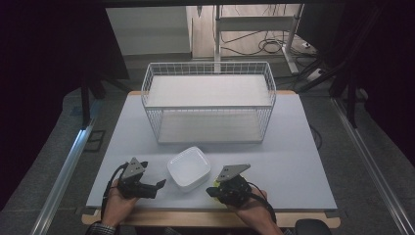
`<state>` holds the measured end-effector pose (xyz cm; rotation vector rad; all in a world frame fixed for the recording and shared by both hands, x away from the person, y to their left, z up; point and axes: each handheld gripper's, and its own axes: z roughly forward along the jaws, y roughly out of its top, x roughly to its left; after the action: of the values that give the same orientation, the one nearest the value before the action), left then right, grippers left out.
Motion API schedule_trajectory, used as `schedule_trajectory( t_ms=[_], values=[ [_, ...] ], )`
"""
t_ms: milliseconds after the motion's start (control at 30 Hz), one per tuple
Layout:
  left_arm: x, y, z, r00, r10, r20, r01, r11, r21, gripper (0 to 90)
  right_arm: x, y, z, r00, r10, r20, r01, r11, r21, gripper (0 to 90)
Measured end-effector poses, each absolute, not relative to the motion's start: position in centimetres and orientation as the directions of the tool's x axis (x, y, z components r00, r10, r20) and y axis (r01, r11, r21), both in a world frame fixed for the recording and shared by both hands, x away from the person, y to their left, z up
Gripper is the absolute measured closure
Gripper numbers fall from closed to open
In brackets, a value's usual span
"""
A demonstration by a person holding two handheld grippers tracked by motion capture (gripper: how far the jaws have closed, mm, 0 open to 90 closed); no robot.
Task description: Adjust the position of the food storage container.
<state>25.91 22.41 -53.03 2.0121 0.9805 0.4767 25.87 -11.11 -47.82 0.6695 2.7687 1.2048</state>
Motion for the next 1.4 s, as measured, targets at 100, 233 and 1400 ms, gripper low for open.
schedule_trajectory(
  t_ms=[100,233,1400],
  values=[
    [25.9,22.4,-53.1,0.626,0.78,-0.017,0.469,-0.359,0.807,4.1,26.0,-11.5,-47.8,-0.901,0.412,0.135,0.38,0.6,0.704,89.4],
    [25.9,22.3,-53.1,0.626,0.779,-0.015,0.468,-0.361,0.807,4.2,26.0,-11.5,-47.7,-0.901,0.416,0.122,0.375,0.605,0.702,89.4],
    [26.0,22.2,-53.2,0.627,0.779,-0.013,0.477,-0.371,0.797,4.3,27.3,-16.5,-47.7,-0.819,0.569,0.072,0.471,0.595,0.651,89.1]
  ],
)
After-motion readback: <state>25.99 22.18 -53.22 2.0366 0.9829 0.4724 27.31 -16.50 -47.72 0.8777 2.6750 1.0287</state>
